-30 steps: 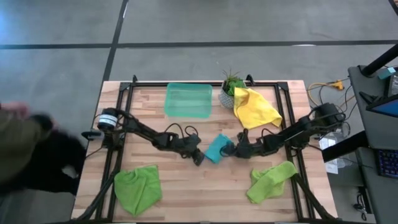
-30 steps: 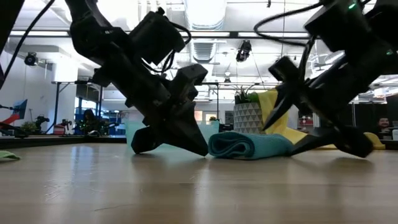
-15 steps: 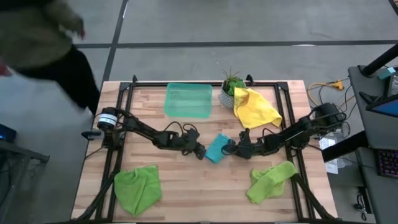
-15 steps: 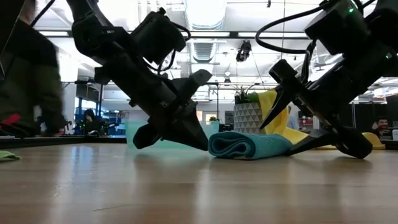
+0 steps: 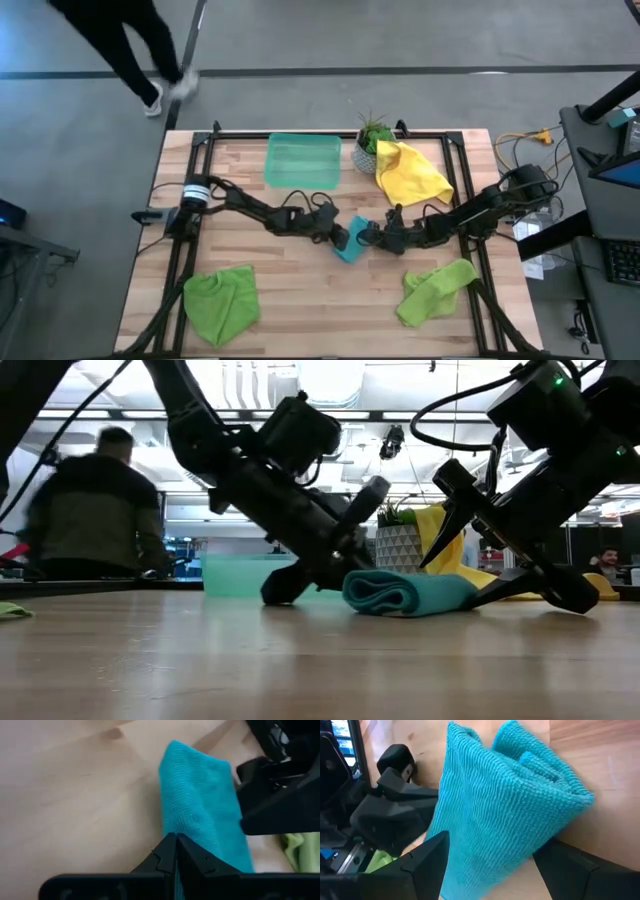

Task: Fold microfiber towels
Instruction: Put the folded blue microfiber towel into the blue bin

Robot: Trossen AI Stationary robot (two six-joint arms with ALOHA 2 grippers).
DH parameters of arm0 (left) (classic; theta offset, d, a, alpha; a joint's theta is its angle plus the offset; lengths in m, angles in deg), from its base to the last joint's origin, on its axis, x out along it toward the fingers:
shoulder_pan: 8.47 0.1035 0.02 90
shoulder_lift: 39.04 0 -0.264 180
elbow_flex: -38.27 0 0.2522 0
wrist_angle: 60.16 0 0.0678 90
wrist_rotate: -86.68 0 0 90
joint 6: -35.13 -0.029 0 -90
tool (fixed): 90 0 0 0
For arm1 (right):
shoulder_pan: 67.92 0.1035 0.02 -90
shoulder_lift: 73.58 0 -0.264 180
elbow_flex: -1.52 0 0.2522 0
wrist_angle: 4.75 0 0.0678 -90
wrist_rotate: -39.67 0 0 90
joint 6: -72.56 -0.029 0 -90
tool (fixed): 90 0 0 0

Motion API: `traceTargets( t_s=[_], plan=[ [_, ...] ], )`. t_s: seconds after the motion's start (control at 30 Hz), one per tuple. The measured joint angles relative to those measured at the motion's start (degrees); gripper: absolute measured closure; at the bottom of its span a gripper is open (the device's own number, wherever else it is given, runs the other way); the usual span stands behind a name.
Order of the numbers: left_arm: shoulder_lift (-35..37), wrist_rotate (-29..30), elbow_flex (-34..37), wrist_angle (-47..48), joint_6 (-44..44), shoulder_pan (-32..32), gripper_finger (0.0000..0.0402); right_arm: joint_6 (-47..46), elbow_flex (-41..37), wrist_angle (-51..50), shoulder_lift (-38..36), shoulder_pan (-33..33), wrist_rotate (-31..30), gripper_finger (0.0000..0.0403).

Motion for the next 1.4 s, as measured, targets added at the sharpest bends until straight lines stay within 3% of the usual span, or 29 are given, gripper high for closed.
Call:
traceTargets(
  t_s=[0.63,0.83,0.97,1.13,1.4],
  plan=[
    [1.8,-7.9,-1.7,8.5,-3.4,-0.1,0.0402,9.9,1.1,-3.6,-2.3,1.2,0.4,0.0155],
    [5.4,-5.2,-1.3,13.6,-4.4,0.1,0.0402,10.2,0.6,-12.3,-6.2,0.8,-2.9,0.0156],
    [6.7,-3.7,-1.5,13.2,-5.5,0.5,0.0402,12.3,-0.6,-9.2,-5.6,-0.9,-1.2,0.0156],
    [9.2,3.8,-1.5,19.8,-5.9,0.6,0.0402,13.7,-0.9,-4.9,-4.5,-2.3,-0.2,0.0156],
    [10.2,3.6,-1.5,12.1,-8.1,0.6,0.0402,14.0,-0.9,-4.7,-4.6,-3.6,2.4,0.0156]
  ],
)
